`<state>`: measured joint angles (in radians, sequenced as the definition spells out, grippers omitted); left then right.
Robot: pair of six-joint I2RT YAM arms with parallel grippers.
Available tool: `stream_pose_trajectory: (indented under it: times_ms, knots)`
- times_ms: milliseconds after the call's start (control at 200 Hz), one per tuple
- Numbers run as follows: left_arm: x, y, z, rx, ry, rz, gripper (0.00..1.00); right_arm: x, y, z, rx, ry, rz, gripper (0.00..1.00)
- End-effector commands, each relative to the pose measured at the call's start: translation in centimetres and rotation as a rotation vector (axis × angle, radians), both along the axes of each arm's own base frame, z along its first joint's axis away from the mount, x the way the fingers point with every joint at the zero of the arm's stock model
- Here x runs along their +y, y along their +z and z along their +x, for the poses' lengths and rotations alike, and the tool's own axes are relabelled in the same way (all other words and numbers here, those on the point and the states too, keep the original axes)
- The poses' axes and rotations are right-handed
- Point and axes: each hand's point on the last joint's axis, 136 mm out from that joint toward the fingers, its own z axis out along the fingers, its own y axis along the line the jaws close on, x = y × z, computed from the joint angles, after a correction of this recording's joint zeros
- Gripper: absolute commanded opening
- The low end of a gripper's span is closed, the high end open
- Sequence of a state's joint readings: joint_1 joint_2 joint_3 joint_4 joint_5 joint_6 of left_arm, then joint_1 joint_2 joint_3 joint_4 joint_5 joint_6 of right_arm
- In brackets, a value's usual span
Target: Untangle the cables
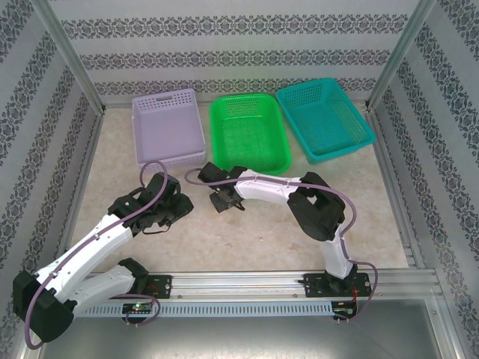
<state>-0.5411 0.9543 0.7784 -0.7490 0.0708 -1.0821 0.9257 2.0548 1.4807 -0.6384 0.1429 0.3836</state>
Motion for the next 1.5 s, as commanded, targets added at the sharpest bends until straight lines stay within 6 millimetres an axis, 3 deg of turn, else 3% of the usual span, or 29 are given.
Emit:
stream_pose_trajectory:
  times_ms: [0,45,80,260,405,605,794,969,1099,1284,1424,1494]
  knots:
    - [0.4,-0.4,-0.3,0.021,0.013,0.006,0.42,-1.1,-2.3,-1.5,0.062,0.032,-0.076,0.24]
    - [0.3,-0.3,-0.4,0.024,0.012,0.002,0.43,-1.1,-1.9,-1.8,0.050,0.066,-0.072,0.07]
    - [0.3,-0.1,-0.3,0.023,0.014,-0.003,0.43,-1.1,-1.2,-2.2,0.027,0.100,-0.064,0.00]
    - [-0.6,2.4,0.5,0.021,0.026,-0.049,0.54,-2.3,4.4,-5.4,-0.182,0.334,0.049,0.00]
    - [-4.4,2.8,1.9,0.140,-0.032,-0.196,0.65,-3.9,7.6,-7.6,-0.343,0.520,0.187,0.00]
    - [-9.9,3.7,5.0,0.219,-0.239,-0.282,0.69,-5.1,8.9,-7.8,-0.450,0.674,0.175,0.00]
    - [-13.4,3.7,5.8,0.248,-0.444,-0.374,0.75,-5.2,9.0,-7.2,-0.454,0.732,0.146,0.00]
    - [-13.7,1.4,5.0,0.383,-0.509,-0.338,0.75,-4.6,9.8,-7.1,-0.465,0.774,0.154,0.00]
    - [-15.5,1.3,5.4,0.374,-0.555,-0.405,0.75,-4.5,10.5,-6.9,-0.475,0.769,0.165,0.00]
    - [-17.2,0.2,4.2,0.414,-0.635,-0.408,0.63,-4.7,12.0,-5.9,-0.445,0.690,0.271,0.00]
    - [-17.3,0.4,4.4,0.387,-0.621,-0.415,0.43,-4.9,12.2,-5.7,-0.404,0.681,0.314,0.00]
    - [-17.0,0.4,4.7,0.376,-0.603,-0.387,0.26,-5.1,12.0,-5.9,-0.384,0.679,0.325,0.00]
